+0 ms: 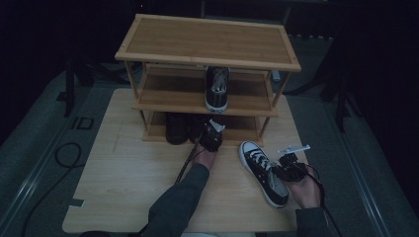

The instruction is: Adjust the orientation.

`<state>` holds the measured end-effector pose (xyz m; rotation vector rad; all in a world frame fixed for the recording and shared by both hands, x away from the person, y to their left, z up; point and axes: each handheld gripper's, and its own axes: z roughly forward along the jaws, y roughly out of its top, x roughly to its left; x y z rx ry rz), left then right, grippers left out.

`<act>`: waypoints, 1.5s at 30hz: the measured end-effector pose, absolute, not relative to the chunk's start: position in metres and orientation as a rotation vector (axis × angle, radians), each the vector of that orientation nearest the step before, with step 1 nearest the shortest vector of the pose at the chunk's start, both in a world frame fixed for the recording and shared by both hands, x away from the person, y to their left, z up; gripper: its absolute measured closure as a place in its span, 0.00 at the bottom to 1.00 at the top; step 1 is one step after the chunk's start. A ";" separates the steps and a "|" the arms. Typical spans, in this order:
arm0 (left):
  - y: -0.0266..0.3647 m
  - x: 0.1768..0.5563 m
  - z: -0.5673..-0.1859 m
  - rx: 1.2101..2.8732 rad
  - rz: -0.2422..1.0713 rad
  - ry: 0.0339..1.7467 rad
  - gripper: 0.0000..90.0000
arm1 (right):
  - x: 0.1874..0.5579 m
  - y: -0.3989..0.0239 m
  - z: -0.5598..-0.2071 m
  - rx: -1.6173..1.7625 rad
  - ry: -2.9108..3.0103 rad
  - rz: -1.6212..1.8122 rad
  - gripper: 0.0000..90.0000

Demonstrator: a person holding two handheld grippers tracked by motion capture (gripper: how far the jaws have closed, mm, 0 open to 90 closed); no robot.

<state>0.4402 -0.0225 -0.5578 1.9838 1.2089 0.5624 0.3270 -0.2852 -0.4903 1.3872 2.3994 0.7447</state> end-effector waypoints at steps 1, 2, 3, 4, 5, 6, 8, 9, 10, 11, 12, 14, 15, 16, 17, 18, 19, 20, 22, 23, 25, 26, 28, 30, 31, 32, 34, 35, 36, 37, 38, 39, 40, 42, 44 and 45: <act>-0.023 0.440 -0.558 1.984 0.562 1.209 1.00 | 0.327 -0.285 -0.490 1.386 2.404 0.748 0.97; -0.023 0.440 -0.558 1.984 0.562 1.209 1.00 | 0.326 -0.284 -0.489 1.382 2.407 0.750 0.97; -0.023 0.440 -0.558 1.984 0.563 1.209 1.00 | 0.326 -0.283 -0.488 1.375 2.405 0.748 0.97; -0.023 0.440 -0.558 1.984 0.563 1.209 1.00 | 0.325 -0.283 -0.488 1.370 2.407 0.746 0.97; -0.023 0.440 -0.558 1.984 0.563 1.209 1.00 | 0.326 -0.282 -0.487 1.371 2.411 0.746 0.97; -0.023 0.440 -0.558 1.984 0.563 1.209 1.00 | 0.326 -0.283 -0.486 1.370 2.420 0.746 0.97; -0.023 0.440 -0.558 1.984 0.563 1.209 1.00 | 0.326 -0.283 -0.484 1.369 2.421 0.751 0.98; -0.023 0.440 -0.558 1.984 0.563 1.209 1.00 | 0.326 -0.283 -0.483 1.367 2.420 0.755 0.98; -0.023 0.440 -0.558 1.984 0.563 1.209 1.00 | 0.326 -0.283 -0.482 1.363 2.421 0.760 0.97; -0.023 0.440 -0.558 1.985 0.562 1.209 1.00 | 0.326 -0.284 -0.481 1.360 2.422 0.764 0.98; -0.022 0.440 -0.558 1.985 0.562 1.209 1.00 | 0.326 -0.284 -0.480 1.361 2.424 0.771 0.97; -0.023 0.440 -0.558 1.985 0.562 1.209 1.00 | 0.326 -0.284 -0.478 1.358 2.431 0.786 0.98; -0.023 0.440 -0.558 1.984 0.562 1.209 1.00 | 0.326 -0.284 -0.477 1.358 2.436 0.790 0.97; -0.023 0.440 -0.558 1.984 0.562 1.209 1.00 | 0.326 -0.284 -0.477 1.353 2.439 0.794 0.97; -0.023 0.440 -0.558 1.984 0.563 1.209 1.00 | 0.326 -0.283 -0.476 1.350 2.440 0.795 0.97; -0.023 0.440 -0.558 1.984 0.562 1.209 1.00 | 0.326 -0.283 -0.475 1.346 2.441 0.796 0.97; -0.023 0.440 -0.558 1.984 0.562 1.209 1.00 | 0.326 -0.283 -0.474 1.345 2.439 0.800 0.97; -0.023 0.440 -0.558 1.984 0.562 1.209 1.00 | 0.326 -0.283 -0.473 1.342 2.442 0.802 0.97; -0.022 0.440 -0.558 1.984 0.562 1.209 1.00 | 0.325 -0.282 -0.471 1.334 2.442 0.809 0.97; -0.022 0.440 -0.558 1.984 0.562 1.209 1.00 | 0.325 -0.282 -0.470 1.331 2.443 0.812 0.97; -0.023 0.440 -0.558 1.984 0.562 1.209 1.00 | 0.325 -0.283 -0.467 1.323 2.446 0.824 0.97; -0.023 0.440 -0.558 1.983 0.562 1.209 1.00 | 0.326 -0.283 -0.466 1.321 2.451 0.824 0.98; -0.023 0.440 -0.558 1.983 0.562 1.210 1.00 | 0.326 -0.282 -0.464 1.314 2.454 0.830 0.97; -0.023 0.440 -0.558 1.983 0.562 1.210 1.00 | 0.326 -0.282 -0.462 1.306 2.456 0.830 0.97; -0.023 0.440 -0.558 1.983 0.562 1.210 1.00 | 0.326 -0.282 -0.462 1.304 2.457 0.833 0.97; -0.023 0.440 -0.558 1.983 0.562 1.210 1.00 | 0.326 -0.282 -0.461 1.303 2.457 0.835 0.98; -0.023 0.440 -0.558 1.983 0.562 1.210 1.00 | 0.326 -0.282 -0.459 1.301 2.457 0.844 0.98; -0.022 0.440 -0.558 1.983 0.562 1.210 1.00 | 0.326 -0.282 -0.458 1.303 2.456 0.847 0.97; -0.023 0.440 -0.558 1.983 0.562 1.210 1.00 | 0.326 -0.282 -0.457 1.299 2.456 0.854 0.98; -0.023 0.440 -0.558 1.983 0.562 1.210 1.00 | 0.326 -0.282 -0.456 1.296 2.456 0.859 0.97; -0.023 0.440 -0.558 1.983 0.562 1.210 1.00 | 0.326 -0.282 -0.455 1.291 2.457 0.864 0.97; -0.023 0.440 -0.558 1.983 0.562 1.210 1.00 | 0.326 -0.283 -0.454 1.289 2.458 0.868 0.98; -0.023 0.440 -0.558 1.983 0.562 1.210 1.00 | 0.326 -0.283 -0.452 1.284 2.460 0.872 0.97; -0.023 0.440 -0.558 1.983 0.562 1.210 1.00 | 0.326 -0.283 -0.450 1.281 2.460 0.878 0.97; -0.023 0.440 -0.558 1.983 0.562 1.211 1.00 | 0.326 -0.284 -0.447 1.268 2.463 0.883 0.97; -0.023 0.440 -0.558 1.984 0.562 1.210 1.00 | 0.326 -0.284 -0.446 1.263 2.465 0.886 0.97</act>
